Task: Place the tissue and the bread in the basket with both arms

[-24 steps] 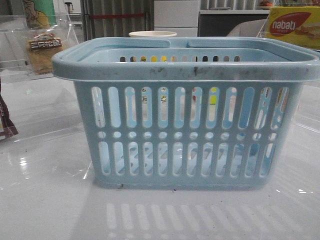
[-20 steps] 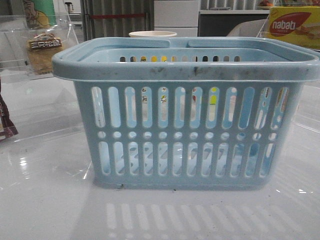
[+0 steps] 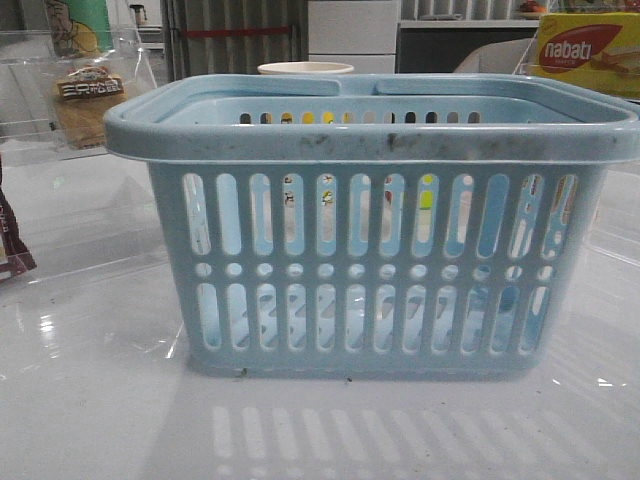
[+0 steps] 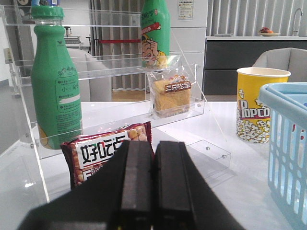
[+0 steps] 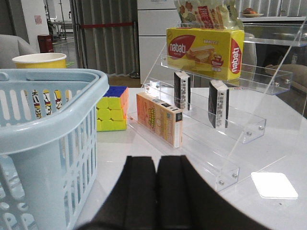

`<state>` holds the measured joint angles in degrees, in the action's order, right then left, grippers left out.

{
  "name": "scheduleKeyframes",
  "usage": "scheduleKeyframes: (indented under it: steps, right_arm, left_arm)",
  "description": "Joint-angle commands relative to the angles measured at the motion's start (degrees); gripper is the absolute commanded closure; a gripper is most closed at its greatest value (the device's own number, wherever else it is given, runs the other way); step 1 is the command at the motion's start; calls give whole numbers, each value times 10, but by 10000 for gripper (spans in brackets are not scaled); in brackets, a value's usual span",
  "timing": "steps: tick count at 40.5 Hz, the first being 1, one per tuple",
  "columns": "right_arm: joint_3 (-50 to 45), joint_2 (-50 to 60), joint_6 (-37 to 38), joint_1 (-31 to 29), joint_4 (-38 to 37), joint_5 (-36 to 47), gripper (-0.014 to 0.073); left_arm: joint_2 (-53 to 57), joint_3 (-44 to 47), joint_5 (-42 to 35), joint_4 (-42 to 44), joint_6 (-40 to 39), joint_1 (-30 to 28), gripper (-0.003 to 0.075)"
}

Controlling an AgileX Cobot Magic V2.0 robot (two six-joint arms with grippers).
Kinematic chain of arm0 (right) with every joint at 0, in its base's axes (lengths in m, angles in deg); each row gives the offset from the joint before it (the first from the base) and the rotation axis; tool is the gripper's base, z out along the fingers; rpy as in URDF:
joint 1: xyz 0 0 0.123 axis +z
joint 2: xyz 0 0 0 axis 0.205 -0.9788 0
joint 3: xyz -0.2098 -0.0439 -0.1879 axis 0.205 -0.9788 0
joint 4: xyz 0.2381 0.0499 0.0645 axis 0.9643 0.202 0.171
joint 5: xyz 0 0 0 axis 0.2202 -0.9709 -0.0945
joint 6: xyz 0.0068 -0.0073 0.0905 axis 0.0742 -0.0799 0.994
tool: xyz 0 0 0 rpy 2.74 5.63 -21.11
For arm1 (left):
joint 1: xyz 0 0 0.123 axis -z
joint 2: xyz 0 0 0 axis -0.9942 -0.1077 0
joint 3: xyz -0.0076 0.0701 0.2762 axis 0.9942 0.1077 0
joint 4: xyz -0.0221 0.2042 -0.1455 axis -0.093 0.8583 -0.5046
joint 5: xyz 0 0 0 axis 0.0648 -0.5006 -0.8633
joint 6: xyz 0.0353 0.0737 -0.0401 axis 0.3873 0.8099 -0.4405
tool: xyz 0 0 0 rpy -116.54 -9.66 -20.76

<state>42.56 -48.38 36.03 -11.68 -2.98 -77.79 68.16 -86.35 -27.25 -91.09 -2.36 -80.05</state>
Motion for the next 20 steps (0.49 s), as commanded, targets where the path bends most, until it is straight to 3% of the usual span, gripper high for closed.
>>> scheduleKeyframes:
  steps: [1, 20]
  right_arm:
    - [3, 11, 1, -1, 0, 53, 566]
    - [37, 11, 1, 0, 0, 63, 566]
  left_arm:
    - [9, 3, -49, -1, -1, 3, 627]
    - [9, -28, -75, -1, -1, 3, 627]
